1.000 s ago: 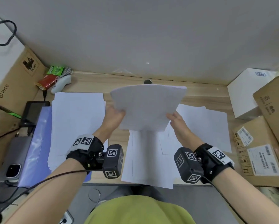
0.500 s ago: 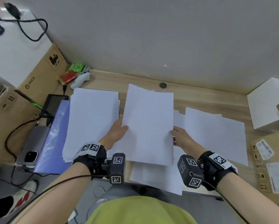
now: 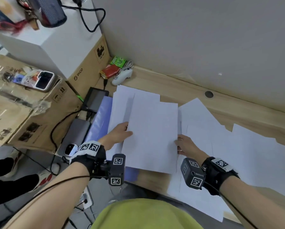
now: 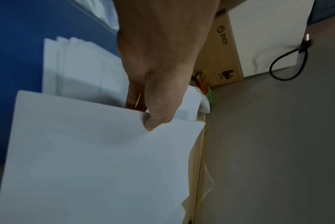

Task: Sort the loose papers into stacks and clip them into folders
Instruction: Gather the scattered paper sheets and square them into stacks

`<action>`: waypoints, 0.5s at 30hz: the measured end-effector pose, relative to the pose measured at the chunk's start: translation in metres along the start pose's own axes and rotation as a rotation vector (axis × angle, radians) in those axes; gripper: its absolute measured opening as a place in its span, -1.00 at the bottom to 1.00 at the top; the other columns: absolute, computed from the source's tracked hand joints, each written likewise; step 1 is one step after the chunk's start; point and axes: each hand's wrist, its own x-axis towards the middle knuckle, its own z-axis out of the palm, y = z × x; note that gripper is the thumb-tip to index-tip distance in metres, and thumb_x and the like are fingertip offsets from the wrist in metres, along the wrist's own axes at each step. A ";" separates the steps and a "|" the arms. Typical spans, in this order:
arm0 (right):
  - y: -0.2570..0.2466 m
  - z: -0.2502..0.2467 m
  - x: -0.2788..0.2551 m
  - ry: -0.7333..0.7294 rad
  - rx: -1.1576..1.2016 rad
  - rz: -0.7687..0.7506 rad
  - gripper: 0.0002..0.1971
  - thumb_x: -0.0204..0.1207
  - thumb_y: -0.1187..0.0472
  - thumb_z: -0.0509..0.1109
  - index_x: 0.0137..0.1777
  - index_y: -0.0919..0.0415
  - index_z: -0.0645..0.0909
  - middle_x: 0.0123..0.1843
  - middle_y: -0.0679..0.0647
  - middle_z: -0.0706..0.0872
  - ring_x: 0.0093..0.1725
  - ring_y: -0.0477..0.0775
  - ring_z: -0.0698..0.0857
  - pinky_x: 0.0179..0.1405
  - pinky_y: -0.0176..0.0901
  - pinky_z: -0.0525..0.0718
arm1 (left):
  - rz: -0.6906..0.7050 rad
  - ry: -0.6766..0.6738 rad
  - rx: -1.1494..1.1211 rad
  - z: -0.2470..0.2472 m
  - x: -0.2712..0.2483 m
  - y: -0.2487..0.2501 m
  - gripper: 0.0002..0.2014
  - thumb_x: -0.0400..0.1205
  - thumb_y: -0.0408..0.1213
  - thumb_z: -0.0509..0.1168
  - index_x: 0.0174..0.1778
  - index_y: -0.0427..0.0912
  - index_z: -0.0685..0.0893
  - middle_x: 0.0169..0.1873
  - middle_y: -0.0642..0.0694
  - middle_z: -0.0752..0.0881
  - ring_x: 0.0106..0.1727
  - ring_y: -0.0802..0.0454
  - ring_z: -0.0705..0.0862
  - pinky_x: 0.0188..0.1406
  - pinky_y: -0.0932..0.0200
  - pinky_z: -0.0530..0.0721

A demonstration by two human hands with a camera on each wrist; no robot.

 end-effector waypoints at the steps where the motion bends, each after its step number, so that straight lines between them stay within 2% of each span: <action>1: -0.007 0.007 0.006 0.011 0.019 -0.015 -0.72 0.62 0.44 0.15 0.07 0.11 0.62 -0.09 0.10 0.72 -0.18 0.09 0.70 -0.30 -0.23 0.68 | 0.005 0.021 -0.009 -0.011 0.005 -0.001 -0.70 0.69 -0.43 0.18 0.34 -0.14 0.54 0.23 -0.03 0.66 0.20 -0.01 0.65 0.08 0.21 0.60; 3: -0.024 0.021 0.015 0.025 0.049 -0.034 -0.75 0.63 0.40 0.17 0.06 0.13 0.64 -0.04 0.12 0.74 -0.14 0.11 0.72 -0.28 -0.20 0.69 | 0.015 0.063 -0.021 -0.030 0.014 -0.003 -0.68 0.68 -0.43 0.18 0.36 -0.19 0.55 0.23 -0.03 0.67 0.22 -0.03 0.67 0.12 0.17 0.61; 5: -0.036 0.033 0.024 0.019 0.073 -0.040 -0.75 0.62 0.38 0.20 0.16 0.18 0.67 -0.05 0.12 0.75 -0.17 0.10 0.71 -0.29 -0.19 0.68 | 0.008 0.110 -0.002 -0.044 0.021 -0.009 -0.68 0.67 -0.46 0.20 0.35 -0.26 0.56 0.18 -0.07 0.69 0.17 -0.05 0.67 0.09 0.16 0.61; 7: -0.041 0.046 0.033 0.026 0.107 -0.038 -0.75 0.62 0.42 0.19 0.19 0.35 0.65 -0.15 0.17 0.69 -0.30 0.08 0.66 -0.38 -0.21 0.62 | -0.025 0.133 0.044 -0.053 0.028 -0.021 -0.70 0.63 -0.49 0.24 0.29 -0.29 0.56 0.02 -0.08 0.69 0.01 -0.03 0.67 -0.06 0.22 0.59; 8: -0.043 0.052 0.034 0.038 0.121 -0.033 -0.76 0.62 0.46 0.17 0.14 0.45 0.64 -0.21 0.17 0.66 -0.38 0.05 0.64 -0.45 -0.24 0.59 | -0.050 0.142 0.057 -0.057 0.033 -0.028 -0.72 0.60 -0.47 0.27 0.24 -0.30 0.59 -0.07 -0.07 0.69 -0.06 -0.04 0.68 -0.13 0.21 0.61; 9: -0.043 0.057 0.036 0.052 0.132 -0.021 -0.76 0.62 0.48 0.15 0.11 0.46 0.64 -0.23 0.16 0.64 -0.44 0.02 0.65 -0.53 -0.30 0.59 | -0.074 0.160 0.070 -0.061 0.037 -0.032 -0.74 0.56 -0.42 0.31 0.17 -0.32 0.62 -0.11 -0.09 0.70 -0.08 -0.10 0.70 -0.15 0.15 0.65; 11: -0.041 0.063 0.043 0.071 0.104 -0.008 -0.74 0.62 0.47 0.12 0.06 0.38 0.67 -0.22 0.12 0.66 -0.46 -0.04 0.67 -0.54 -0.30 0.59 | -0.101 0.268 0.102 -0.070 0.048 -0.037 -0.72 0.54 -0.33 0.36 0.15 -0.31 0.66 0.02 -0.13 0.68 0.02 -0.18 0.70 -0.07 0.03 0.64; 13: -0.042 0.066 0.044 0.085 0.043 -0.011 -0.70 0.61 0.45 0.11 -0.17 0.27 0.67 -0.27 0.08 0.66 -0.40 0.00 0.64 -0.43 -0.19 0.55 | -0.105 0.409 0.113 -0.081 0.060 -0.032 -0.68 0.58 -0.31 0.36 0.26 -0.23 0.61 0.17 -0.16 0.58 0.05 -0.13 0.63 -0.10 0.10 0.56; 15: -0.044 0.064 0.046 0.099 0.063 0.003 -0.72 0.63 0.44 0.11 -0.22 0.39 0.61 -0.30 0.11 0.60 -0.35 0.06 0.56 -0.38 -0.16 0.46 | -0.058 0.482 0.132 -0.092 0.075 -0.022 -0.67 0.58 -0.31 0.33 0.28 -0.20 0.58 0.24 -0.23 0.53 0.10 -0.17 0.62 -0.10 0.10 0.55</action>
